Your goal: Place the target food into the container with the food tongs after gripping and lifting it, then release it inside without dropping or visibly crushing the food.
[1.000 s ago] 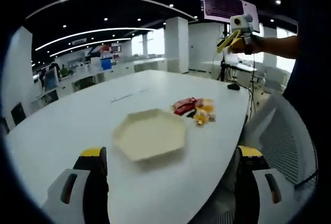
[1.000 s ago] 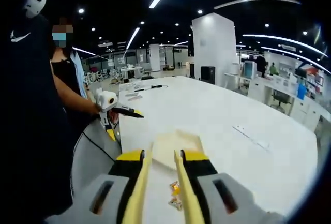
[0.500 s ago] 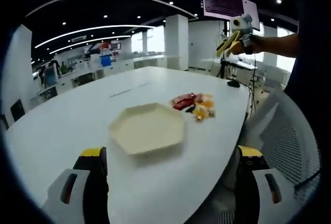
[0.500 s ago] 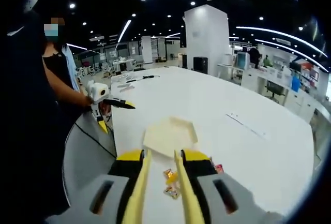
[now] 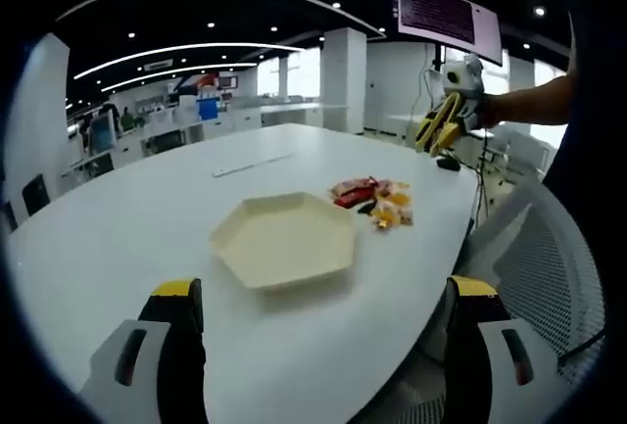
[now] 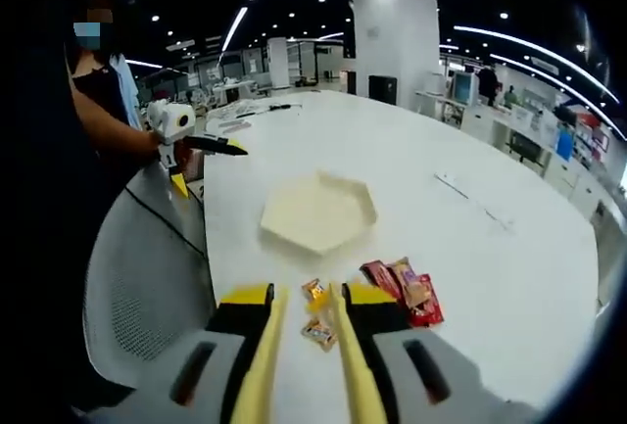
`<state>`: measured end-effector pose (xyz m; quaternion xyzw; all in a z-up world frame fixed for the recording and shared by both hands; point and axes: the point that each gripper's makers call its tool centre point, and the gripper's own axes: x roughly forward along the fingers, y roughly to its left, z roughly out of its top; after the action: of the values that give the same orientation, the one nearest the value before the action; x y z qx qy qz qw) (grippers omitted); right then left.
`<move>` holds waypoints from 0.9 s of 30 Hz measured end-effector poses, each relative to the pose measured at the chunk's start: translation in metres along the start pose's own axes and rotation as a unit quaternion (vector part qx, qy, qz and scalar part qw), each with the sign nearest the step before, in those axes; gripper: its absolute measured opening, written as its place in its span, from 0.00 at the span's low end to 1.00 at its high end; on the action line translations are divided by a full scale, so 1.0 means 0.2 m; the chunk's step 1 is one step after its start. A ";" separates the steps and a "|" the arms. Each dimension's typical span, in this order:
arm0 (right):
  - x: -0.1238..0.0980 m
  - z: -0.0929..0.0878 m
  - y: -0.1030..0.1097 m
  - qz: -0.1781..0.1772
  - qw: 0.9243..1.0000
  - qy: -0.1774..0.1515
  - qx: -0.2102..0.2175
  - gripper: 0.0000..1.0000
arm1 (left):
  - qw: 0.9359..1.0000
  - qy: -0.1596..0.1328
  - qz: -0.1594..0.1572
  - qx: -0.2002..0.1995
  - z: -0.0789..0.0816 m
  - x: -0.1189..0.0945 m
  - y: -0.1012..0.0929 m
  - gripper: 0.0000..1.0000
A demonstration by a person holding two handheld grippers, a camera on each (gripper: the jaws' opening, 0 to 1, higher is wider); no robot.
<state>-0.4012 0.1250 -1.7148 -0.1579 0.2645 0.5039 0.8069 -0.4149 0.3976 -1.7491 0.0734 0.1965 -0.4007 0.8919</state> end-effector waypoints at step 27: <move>0.25 -0.38 -0.07 -0.049 0.990 0.100 0.087 0.26 | 1.000 0.010 0.006 0.002 -0.02 0.00 0.00 1.00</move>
<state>-0.3916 0.1153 -1.8067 -0.1499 0.3786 0.4202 0.8110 -0.4158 0.3985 -1.7528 0.0810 0.2044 -0.3951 0.8919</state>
